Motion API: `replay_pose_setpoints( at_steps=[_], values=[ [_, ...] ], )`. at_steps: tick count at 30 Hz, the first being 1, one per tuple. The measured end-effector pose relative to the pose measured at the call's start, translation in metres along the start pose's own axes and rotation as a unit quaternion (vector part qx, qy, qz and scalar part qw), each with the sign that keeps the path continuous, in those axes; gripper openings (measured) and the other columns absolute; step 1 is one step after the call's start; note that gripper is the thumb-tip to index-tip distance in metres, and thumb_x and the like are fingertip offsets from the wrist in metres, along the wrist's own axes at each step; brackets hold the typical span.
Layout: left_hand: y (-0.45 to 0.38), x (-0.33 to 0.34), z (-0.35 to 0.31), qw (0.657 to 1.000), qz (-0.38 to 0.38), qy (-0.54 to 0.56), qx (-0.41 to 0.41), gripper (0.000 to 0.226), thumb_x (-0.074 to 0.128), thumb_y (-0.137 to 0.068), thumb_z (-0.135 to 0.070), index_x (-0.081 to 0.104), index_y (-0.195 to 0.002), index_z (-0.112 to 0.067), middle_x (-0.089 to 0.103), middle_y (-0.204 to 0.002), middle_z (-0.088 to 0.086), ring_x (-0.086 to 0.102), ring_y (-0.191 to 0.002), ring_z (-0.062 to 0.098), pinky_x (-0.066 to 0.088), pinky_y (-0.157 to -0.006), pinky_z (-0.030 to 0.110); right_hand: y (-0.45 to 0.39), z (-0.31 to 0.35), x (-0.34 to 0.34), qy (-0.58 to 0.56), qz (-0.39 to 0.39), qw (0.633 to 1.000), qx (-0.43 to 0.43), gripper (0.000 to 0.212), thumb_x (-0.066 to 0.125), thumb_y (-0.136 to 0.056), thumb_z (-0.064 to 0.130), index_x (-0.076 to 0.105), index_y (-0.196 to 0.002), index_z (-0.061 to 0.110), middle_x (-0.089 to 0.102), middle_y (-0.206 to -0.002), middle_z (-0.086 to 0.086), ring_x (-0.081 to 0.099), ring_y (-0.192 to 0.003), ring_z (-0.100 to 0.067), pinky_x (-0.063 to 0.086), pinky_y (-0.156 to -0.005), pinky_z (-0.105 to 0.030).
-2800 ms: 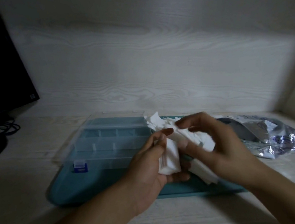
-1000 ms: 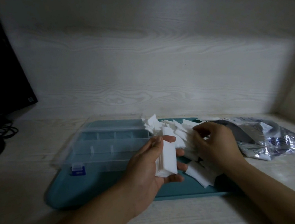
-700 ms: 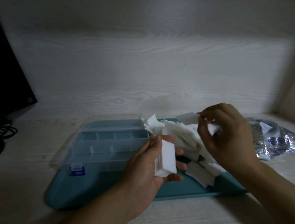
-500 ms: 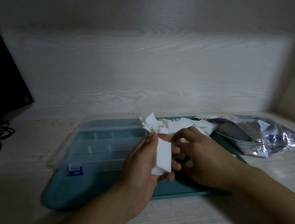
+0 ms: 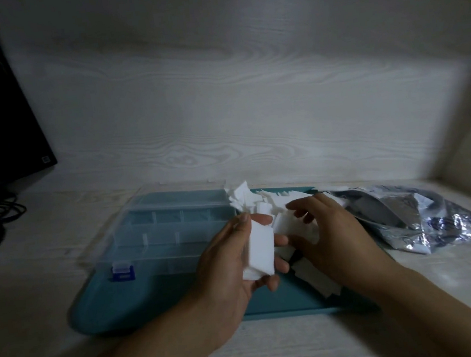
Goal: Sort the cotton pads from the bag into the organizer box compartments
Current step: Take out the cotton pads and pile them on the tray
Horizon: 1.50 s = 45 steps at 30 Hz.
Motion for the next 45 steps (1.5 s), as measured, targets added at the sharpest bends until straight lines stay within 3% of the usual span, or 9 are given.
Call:
replay_pose_setpoints(
  at_steps=[4, 11, 18, 21, 26, 31, 36, 39, 45],
  values=[
    [0.0, -0.001, 0.001, 1.0, -0.006, 0.002, 0.003, 0.036, 0.038, -0.102, -0.029, 0.06, -0.114, -0.003, 0.07, -0.089, 0.021, 0.059, -0.055, 0.025, 0.038, -0.043, 0.025, -0.001, 0.003, -0.001, -0.003, 0.026, 1.0, 0.008, 0.033, 0.069, -0.087, 0.019, 0.064, -0.119, 0.022, 0.064, -0.11, 0.005, 0.056, -0.099, -0.011, 0.045, -0.085, -0.024],
    [-0.001, -0.001, 0.001, 1.0, -0.007, 0.012, 0.017, 0.034, 0.039, -0.101, -0.029, 0.062, -0.109, -0.006, 0.07, -0.09, 0.023, 0.059, -0.055, 0.025, 0.038, -0.044, 0.026, -0.006, -0.002, -0.018, -0.117, 0.004, 0.993, 0.021, 0.015, 0.06, -0.095, 0.023, 0.067, -0.096, 0.036, 0.064, -0.08, 0.02, 0.059, -0.071, 0.002, 0.04, -0.062, -0.009],
    [-0.001, -0.003, 0.002, 1.0, 0.006, 0.006, 0.021, 0.039, 0.045, -0.091, -0.035, 0.061, -0.111, -0.005, 0.07, -0.09, 0.021, 0.059, -0.057, 0.024, 0.04, -0.045, 0.027, -0.008, -0.008, -0.024, -0.017, -0.006, 0.995, 0.094, 0.01, 0.066, -0.09, 0.025, 0.074, -0.097, 0.027, 0.061, -0.074, 0.021, 0.058, -0.068, 0.002, 0.04, -0.059, -0.009],
    [0.0, -0.001, 0.001, 1.0, 0.008, 0.006, 0.024, 0.038, 0.046, -0.089, -0.035, 0.062, -0.108, -0.006, 0.07, -0.087, 0.02, 0.059, -0.055, 0.024, 0.039, -0.045, 0.026, -0.012, -0.01, -0.027, -0.145, -0.013, 0.98, 0.135, 0.015, 0.069, -0.087, 0.019, 0.068, -0.073, 0.023, 0.065, -0.063, 0.01, 0.057, -0.056, -0.004, 0.043, -0.054, -0.016],
    [-0.001, -0.001, 0.002, 1.0, 0.001, -0.001, 0.021, 0.035, 0.042, -0.098, -0.031, 0.06, -0.112, -0.005, 0.07, -0.087, 0.019, 0.06, -0.055, 0.024, 0.041, -0.044, 0.026, -0.011, -0.011, -0.037, -0.353, -0.068, 0.909, 0.21, 0.02, 0.059, -0.089, 0.009, 0.062, -0.069, 0.008, 0.055, -0.063, -0.003, 0.047, -0.062, -0.016, 0.039, -0.06, -0.031],
    [0.0, 0.001, 0.002, 1.0, 0.026, -0.001, 0.002, 0.047, 0.047, -0.087, -0.035, 0.059, -0.119, -0.003, 0.07, -0.087, 0.021, 0.063, -0.06, 0.028, 0.046, -0.047, 0.029, -0.007, 0.008, -0.038, -0.509, 0.054, 0.851, 0.113, 0.003, 0.075, -0.077, 0.011, 0.073, -0.075, 0.013, 0.063, -0.07, -0.006, 0.051, -0.064, -0.017, 0.039, -0.053, -0.023],
    [-0.001, -0.001, 0.003, 0.999, 0.046, -0.002, -0.027, 0.036, 0.043, -0.098, -0.033, 0.062, -0.12, -0.012, 0.073, -0.102, 0.021, 0.067, -0.074, 0.033, 0.054, -0.052, 0.034, -0.002, 0.016, -0.016, -0.404, 0.051, 0.912, 0.043, 0.009, 0.073, -0.072, 0.02, 0.077, -0.077, 0.014, 0.071, -0.076, -0.011, 0.062, -0.065, -0.01, 0.049, -0.06, -0.02],
    [-0.003, -0.001, 0.003, 0.998, 0.05, 0.018, -0.032, 0.039, 0.044, -0.096, -0.031, 0.06, -0.124, -0.011, 0.072, -0.109, 0.018, 0.071, -0.078, 0.03, 0.058, -0.058, 0.038, 0.001, 0.016, -0.004, -0.323, 0.029, 0.946, 0.025, 0.005, 0.075, -0.081, 0.022, 0.076, -0.086, 0.025, 0.071, -0.082, 0.005, 0.062, -0.063, -0.006, 0.05, -0.062, -0.028],
    [-0.005, -0.001, 0.004, 0.998, 0.024, 0.05, -0.018, 0.033, 0.052, -0.089, -0.027, 0.068, -0.115, -0.015, 0.075, -0.107, 0.011, 0.073, -0.086, 0.024, 0.058, -0.064, 0.037, 0.005, 0.015, -0.013, -0.225, 0.025, 0.974, -0.017, 0.04, 0.067, -0.08, 0.057, 0.059, -0.113, 0.037, 0.065, -0.105, 0.018, 0.061, -0.103, -0.005, 0.05, -0.086, -0.034]
  ],
)
Point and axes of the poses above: each hand's wrist, its own y-axis away from the middle knuckle, its own x-axis out of the palm, z = x × y, the point moved 1 cm from there along -y, towards the middle knuckle
